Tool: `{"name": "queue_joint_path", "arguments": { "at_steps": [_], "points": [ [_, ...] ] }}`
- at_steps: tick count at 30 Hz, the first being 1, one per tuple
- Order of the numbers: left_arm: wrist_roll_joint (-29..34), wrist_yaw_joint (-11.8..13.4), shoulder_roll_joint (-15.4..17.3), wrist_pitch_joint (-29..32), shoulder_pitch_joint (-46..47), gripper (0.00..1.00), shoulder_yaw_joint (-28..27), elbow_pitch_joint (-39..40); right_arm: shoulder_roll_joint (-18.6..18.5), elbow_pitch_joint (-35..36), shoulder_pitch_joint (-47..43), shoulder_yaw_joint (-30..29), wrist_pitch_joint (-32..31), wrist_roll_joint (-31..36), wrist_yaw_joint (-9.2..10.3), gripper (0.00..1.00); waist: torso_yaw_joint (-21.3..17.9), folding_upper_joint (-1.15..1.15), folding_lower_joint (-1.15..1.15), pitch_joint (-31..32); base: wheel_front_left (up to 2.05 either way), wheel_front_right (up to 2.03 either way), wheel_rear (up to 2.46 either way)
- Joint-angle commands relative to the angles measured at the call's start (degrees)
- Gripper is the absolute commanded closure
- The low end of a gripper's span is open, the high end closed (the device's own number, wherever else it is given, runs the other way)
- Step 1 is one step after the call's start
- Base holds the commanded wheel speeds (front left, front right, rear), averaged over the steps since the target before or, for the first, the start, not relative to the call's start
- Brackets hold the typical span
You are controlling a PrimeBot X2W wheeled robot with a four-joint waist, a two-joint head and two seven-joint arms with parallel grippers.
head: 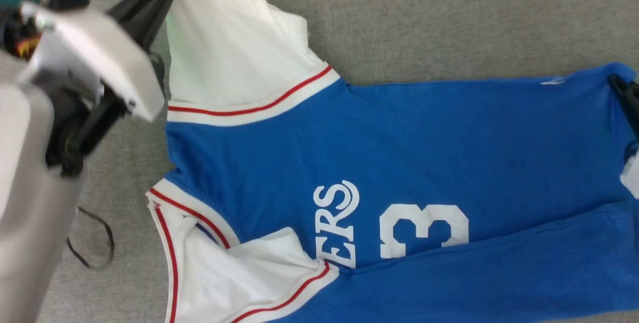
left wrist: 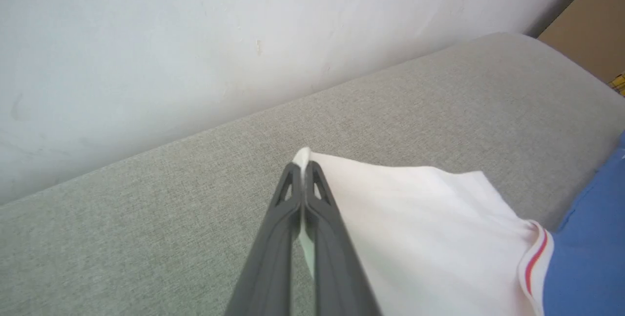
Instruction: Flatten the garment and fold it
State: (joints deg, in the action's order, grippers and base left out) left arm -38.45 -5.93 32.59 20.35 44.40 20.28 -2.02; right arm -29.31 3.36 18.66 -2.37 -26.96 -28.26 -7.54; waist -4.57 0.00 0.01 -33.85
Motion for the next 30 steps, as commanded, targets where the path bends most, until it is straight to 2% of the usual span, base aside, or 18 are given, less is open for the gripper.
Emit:
{"name": "queue_joint_path", "arguments": {
  "at_steps": [1, 6, 14, 17, 22, 29, 30],
  "points": [
    [-0.40, 0.41, 0.19, -1.19, -1.66, 1.00, -0.76, 0.90, 0.06, -0.07, -0.91, -0.54, 0.81, 0.16, 0.05, 1.00, 0.09, 0.00, -0.01, 2.29, 0.00, 0.00, 0.00],
    [-3.17, 1.52, 0.45, -7.45, -12.31, 1.00, -4.11, 9.43, 0.75, 1.25, -6.63, -4.43, 5.43, 0.44, 0.05, 1.00, 1.36, 0.00, -0.01, 8.04, 0.00, 0.00, 0.00],
    [-5.38, 6.43, 2.72, -11.89, -35.08, 1.00, -8.44, 22.02, 4.63, 4.74, -19.79, -8.38, 8.09, -0.05, 0.05, 1.00, 2.96, 0.00, -0.01, 16.20, 0.00, 0.00, 0.00],
    [-6.13, 8.05, 2.33, -12.63, -43.75, 1.00, -8.14, 24.70, 6.68, 4.83, -24.20, -9.45, 8.95, -0.06, 0.05, 1.00, 3.45, 0.00, -0.01, 18.21, 0.00, 0.00, 0.00],
    [-6.66, 8.55, 0.59, -13.23, -52.32, 1.00, -4.71, 22.32, 9.43, 2.85, -29.72, -9.02, 10.79, 1.52, 0.05, 1.00, 4.50, 0.00, -0.01, 20.29, 0.00, 0.00, 0.00],
    [-5.80, 7.44, -1.65, -12.76, -52.62, 1.00, -0.26, 11.39, 9.86, -0.70, -30.24, -6.74, 12.30, 3.33, 0.05, 1.00, 4.69, 0.00, -0.01, 21.35, 0.00, 0.00, 0.00],
    [-5.48, 7.30, -1.76, -12.75, -52.27, 1.00, 0.12, 10.26, 9.63, -1.32, -30.11, -6.65, 12.31, 3.88, 0.05, 0.65, 4.68, 0.00, -0.01, 21.42, 0.00, 0.00, 0.00]
  ]
}}
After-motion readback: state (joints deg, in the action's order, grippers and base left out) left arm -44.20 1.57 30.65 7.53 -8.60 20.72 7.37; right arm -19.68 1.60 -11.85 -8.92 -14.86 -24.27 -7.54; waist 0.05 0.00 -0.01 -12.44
